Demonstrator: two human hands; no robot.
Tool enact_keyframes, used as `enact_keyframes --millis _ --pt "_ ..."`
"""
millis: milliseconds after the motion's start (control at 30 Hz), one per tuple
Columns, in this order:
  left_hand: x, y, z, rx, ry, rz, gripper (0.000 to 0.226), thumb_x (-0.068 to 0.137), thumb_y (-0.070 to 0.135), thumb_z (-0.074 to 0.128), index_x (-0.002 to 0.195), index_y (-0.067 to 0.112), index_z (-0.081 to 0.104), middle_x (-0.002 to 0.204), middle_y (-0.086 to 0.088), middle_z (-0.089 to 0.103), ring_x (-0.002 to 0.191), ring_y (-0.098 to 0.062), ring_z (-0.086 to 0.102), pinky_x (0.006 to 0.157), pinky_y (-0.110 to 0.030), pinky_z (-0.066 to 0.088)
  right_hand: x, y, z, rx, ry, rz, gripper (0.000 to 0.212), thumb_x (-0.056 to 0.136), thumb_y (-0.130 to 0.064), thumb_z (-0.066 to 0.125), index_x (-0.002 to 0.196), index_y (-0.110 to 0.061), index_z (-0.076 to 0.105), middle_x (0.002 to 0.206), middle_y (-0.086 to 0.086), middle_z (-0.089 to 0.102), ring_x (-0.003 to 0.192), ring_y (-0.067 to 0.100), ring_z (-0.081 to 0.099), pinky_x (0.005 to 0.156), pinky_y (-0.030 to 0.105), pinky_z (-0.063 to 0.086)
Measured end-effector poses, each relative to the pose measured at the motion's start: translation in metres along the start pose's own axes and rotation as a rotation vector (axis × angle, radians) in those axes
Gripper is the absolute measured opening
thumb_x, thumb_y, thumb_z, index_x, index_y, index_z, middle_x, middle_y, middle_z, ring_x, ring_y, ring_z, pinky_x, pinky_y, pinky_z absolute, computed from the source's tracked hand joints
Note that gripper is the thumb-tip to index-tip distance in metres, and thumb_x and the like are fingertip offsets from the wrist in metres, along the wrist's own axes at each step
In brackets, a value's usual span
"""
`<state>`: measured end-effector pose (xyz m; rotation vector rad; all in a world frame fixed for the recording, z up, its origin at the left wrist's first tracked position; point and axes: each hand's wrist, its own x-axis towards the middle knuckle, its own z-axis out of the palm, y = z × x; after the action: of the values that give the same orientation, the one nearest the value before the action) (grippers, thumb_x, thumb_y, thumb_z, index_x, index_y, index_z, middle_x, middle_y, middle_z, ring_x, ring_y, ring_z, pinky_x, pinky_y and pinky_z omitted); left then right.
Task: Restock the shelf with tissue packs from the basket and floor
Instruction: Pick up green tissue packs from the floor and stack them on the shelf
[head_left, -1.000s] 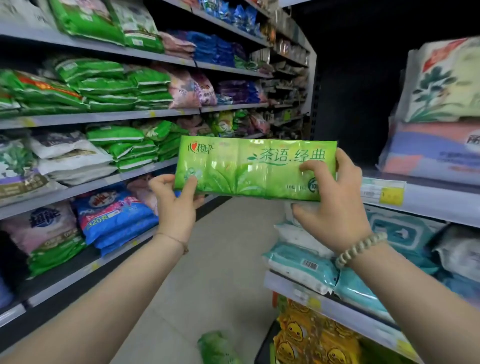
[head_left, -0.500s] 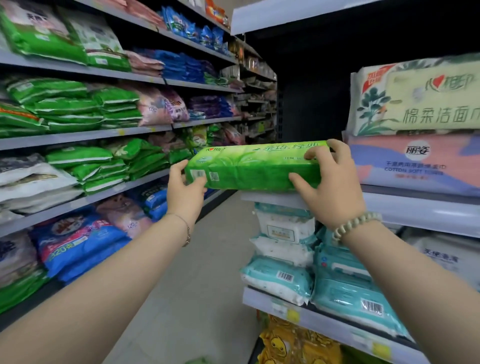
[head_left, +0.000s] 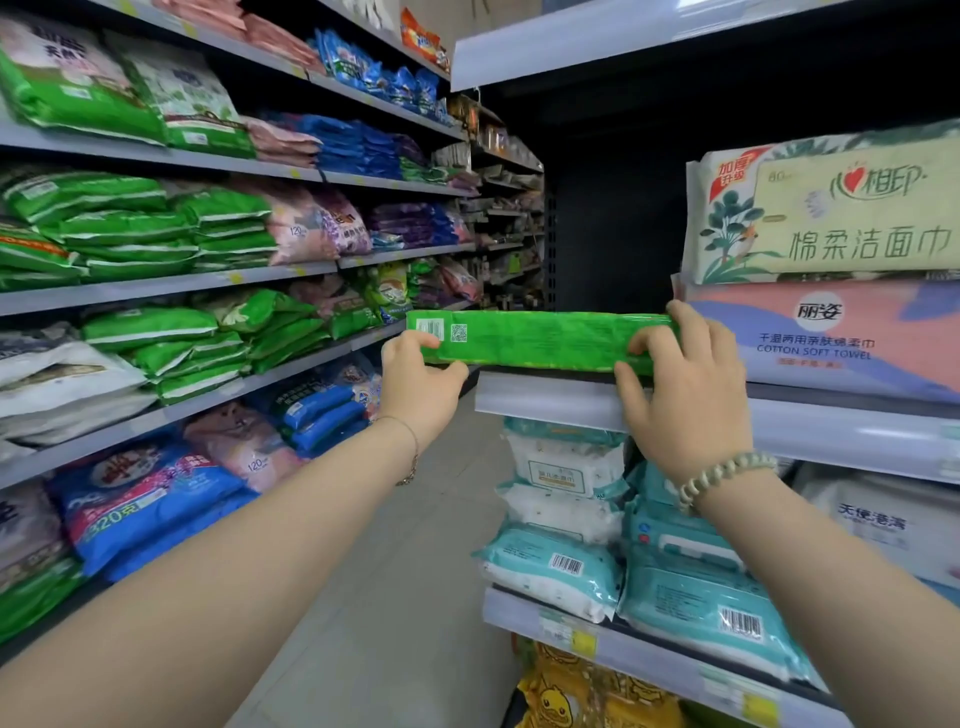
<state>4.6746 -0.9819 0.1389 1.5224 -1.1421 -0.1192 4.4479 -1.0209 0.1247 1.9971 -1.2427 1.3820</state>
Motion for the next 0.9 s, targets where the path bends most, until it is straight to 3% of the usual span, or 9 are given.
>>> enact_keyframes --millis 100,167,233,300,433,533,667,900 --pt "0.001 -0.002 -0.001 0.036 -0.099 -0.019 0.040 0.088 0.013 0.055 0.127 0.019 0.048 0.132 -0.010 0.046 0.076 -0.015 0.054 0.063 -0.026 0.042 -0.007 0.000 0.000 -0.025 -0.031 -0.011 0.023 0.082 -0.024 0.065 0.095 -0.006 0.063 0.137 0.024 0.046 0.120 0.043 0.044 0.091 0.051 0.043" --pt "0.002 -0.004 -0.004 0.111 -0.197 -0.006 0.045 0.088 0.013 0.054 0.133 0.021 0.049 0.133 -0.011 0.050 0.101 -0.026 0.057 0.077 -0.030 0.047 -0.011 -0.003 0.001 -0.065 -0.058 0.004 0.031 0.083 -0.032 0.058 0.096 -0.004 0.065 0.143 0.022 0.040 0.128 0.042 0.037 0.089 0.051 0.043" --pt "0.003 -0.006 -0.007 0.256 -0.307 0.047 0.048 0.088 0.014 0.054 0.136 0.021 0.049 0.142 -0.006 0.042 0.128 -0.025 0.045 0.095 -0.031 0.040 -0.013 -0.006 0.003 -0.096 -0.110 0.040 0.042 0.080 -0.039 0.050 0.094 -0.003 0.066 0.147 0.020 0.035 0.133 0.041 0.030 0.091 0.052 0.041" --pt "0.002 -0.008 -0.010 0.342 -0.370 0.096 0.050 0.088 0.015 0.056 0.136 0.024 0.048 0.153 -0.004 0.028 0.139 -0.020 0.031 0.105 -0.030 0.032 -0.014 -0.008 0.004 -0.117 -0.176 0.086 0.049 0.079 -0.044 0.045 0.095 -0.002 0.065 0.150 0.020 0.029 0.136 0.040 0.024 0.097 0.053 0.035" --pt "-0.005 -0.016 -0.019 0.386 -0.336 0.141 0.046 0.087 0.017 0.060 0.131 0.020 0.048 0.139 -0.002 0.037 0.127 -0.019 0.040 0.095 -0.023 0.034 -0.020 -0.017 0.002 -0.127 -0.137 0.043 0.044 0.075 -0.041 0.048 0.096 -0.004 0.062 0.141 0.024 0.040 0.131 0.042 0.032 0.093 0.053 0.037" --pt "-0.016 -0.022 -0.029 0.485 -0.343 0.200 0.046 0.086 0.021 0.061 0.129 0.020 0.047 0.133 -0.002 0.040 0.119 -0.021 0.044 0.100 -0.035 0.039 -0.027 -0.035 0.001 -0.102 -0.110 -0.080 0.038 0.073 -0.036 0.051 0.096 -0.007 0.061 0.130 0.023 0.050 0.122 0.041 0.043 0.084 0.050 0.044" --pt "-0.034 -0.034 -0.044 0.624 -0.350 0.255 0.050 0.084 0.028 0.060 0.131 0.023 0.043 0.132 0.001 0.041 0.121 -0.022 0.042 0.099 -0.044 0.039 -0.046 -0.065 0.008 -0.094 -0.176 -0.162 0.037 0.069 -0.033 0.056 0.096 -0.009 0.061 0.118 0.017 0.058 0.107 0.037 0.053 0.077 0.044 0.045" --pt "-0.072 -0.062 -0.064 0.824 -0.380 0.306 0.056 0.084 0.035 0.060 0.134 0.023 0.038 0.135 0.000 0.040 0.123 -0.025 0.041 0.097 -0.042 0.040 -0.088 -0.100 0.030 -0.044 -0.338 -0.264 0.037 0.064 -0.035 0.057 0.094 -0.012 0.059 0.103 0.012 0.058 0.090 0.033 0.054 0.069 0.040 0.044"
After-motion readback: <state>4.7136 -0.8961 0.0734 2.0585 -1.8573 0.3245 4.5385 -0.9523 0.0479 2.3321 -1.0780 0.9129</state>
